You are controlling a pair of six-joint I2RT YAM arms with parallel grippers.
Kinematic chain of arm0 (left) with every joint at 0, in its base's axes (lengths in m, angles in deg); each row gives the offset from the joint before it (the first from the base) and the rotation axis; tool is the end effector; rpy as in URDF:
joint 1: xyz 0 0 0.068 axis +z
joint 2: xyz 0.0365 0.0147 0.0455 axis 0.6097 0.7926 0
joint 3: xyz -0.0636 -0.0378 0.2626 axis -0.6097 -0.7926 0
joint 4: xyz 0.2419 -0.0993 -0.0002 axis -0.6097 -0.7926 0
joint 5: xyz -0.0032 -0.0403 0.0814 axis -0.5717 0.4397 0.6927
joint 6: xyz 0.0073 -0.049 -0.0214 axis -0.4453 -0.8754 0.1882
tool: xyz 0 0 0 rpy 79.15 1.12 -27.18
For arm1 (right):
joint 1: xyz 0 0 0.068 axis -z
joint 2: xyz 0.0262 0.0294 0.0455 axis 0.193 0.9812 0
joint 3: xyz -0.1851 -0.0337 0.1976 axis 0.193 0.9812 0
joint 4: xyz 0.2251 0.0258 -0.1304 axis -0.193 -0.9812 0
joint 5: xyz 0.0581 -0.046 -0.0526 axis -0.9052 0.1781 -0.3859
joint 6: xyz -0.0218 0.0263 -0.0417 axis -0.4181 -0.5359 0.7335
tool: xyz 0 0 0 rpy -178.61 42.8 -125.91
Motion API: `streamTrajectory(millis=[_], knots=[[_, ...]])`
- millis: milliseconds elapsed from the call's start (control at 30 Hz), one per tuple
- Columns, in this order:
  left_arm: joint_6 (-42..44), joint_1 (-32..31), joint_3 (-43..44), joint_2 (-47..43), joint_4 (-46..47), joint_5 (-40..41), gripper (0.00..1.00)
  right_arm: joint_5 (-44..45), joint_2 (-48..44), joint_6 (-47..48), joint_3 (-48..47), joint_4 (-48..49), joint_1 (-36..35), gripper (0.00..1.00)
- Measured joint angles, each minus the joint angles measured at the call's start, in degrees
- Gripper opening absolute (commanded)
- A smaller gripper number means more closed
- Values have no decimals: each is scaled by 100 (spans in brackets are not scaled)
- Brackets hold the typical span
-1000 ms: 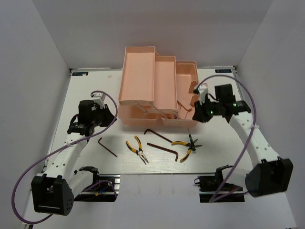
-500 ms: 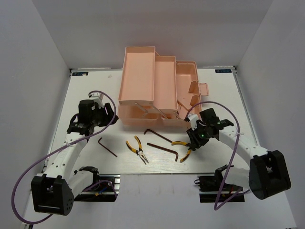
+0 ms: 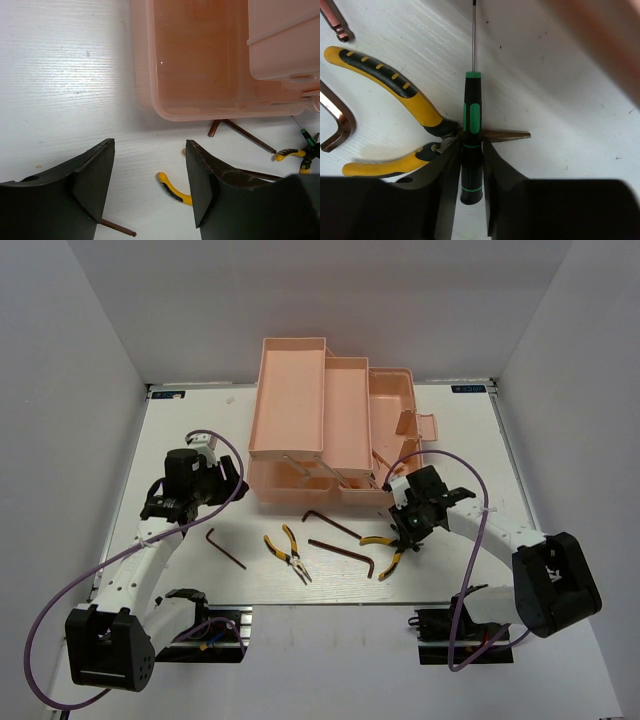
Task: Sort the tools into containers
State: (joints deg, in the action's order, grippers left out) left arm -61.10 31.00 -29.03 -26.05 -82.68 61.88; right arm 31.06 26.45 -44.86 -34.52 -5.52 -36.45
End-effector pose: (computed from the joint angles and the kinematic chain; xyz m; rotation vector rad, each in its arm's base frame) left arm 0.2135 -0.0326 0.2549 -0.0930 2.2818 -0.4772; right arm 0.2062 0.1018 0.1707 -0.8993 2.5549 0.2177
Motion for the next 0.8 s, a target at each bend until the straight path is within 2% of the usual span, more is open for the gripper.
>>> streamTrajectory(millis=[33, 67, 133, 167, 367, 567, 700, 800], knots=[[0, 0, 0, 0, 0, -4, 69, 13, 0, -4, -2, 4, -2, 19], [0, 0, 0, 0, 0, -4, 68, 20, 0, -9, -4, 4, -7, 9], [-2, 0, 0, 0, 2, -7, 65, 20, 0, -13, -9, -4, -9, 4], [0, 0, 0, 0, 0, -9, 60, 15, 0, 0, -20, -24, -11, 0], [79, 0, 0, 0, 103, -382, 46, -625, -361, 754, -492, -909, -7, 0], [151, -4, -2, -2, 225, -750, 36, -1821, -721, 2037, -2155, -2693, 13, 0], [168, -4, -2, -2, 225, -765, 31, -1930, -820, 2109, -2586, -2778, 35, 0], [192, -4, -2, -2, 225, -769, 28, -1482, -866, 1821, -2586, -2476, 101, 0]])
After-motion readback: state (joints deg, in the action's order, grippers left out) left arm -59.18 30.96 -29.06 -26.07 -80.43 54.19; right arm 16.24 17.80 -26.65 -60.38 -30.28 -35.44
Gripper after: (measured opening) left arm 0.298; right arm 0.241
